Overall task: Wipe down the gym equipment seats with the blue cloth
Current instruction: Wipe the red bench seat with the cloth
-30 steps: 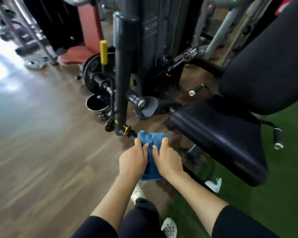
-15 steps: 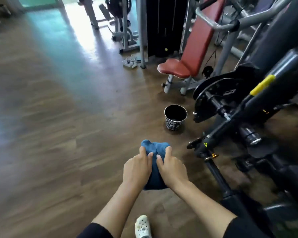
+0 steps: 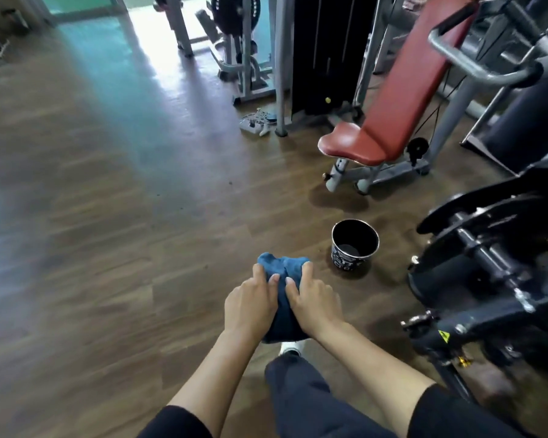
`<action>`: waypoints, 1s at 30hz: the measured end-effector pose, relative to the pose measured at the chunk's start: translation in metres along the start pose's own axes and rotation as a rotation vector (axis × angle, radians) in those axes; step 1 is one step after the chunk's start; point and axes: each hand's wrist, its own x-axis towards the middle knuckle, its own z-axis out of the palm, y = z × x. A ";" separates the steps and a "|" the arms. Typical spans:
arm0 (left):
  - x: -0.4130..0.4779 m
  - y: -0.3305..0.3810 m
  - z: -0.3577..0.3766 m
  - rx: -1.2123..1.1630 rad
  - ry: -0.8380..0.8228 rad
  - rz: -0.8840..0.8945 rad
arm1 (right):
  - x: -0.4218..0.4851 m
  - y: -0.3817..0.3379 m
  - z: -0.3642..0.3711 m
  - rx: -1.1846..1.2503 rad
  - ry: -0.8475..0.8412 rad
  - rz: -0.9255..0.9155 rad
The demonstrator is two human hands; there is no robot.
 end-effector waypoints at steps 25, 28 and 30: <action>0.526 0.066 -0.009 -0.009 -0.059 0.136 | 0.498 -0.027 -0.115 0.078 0.089 0.158; 0.587 0.084 -0.006 -0.004 -0.105 0.214 | 0.548 -0.020 -0.129 0.100 0.133 0.244; 0.630 0.097 -0.003 0.039 -0.124 0.292 | 0.583 -0.015 -0.140 0.108 0.154 0.309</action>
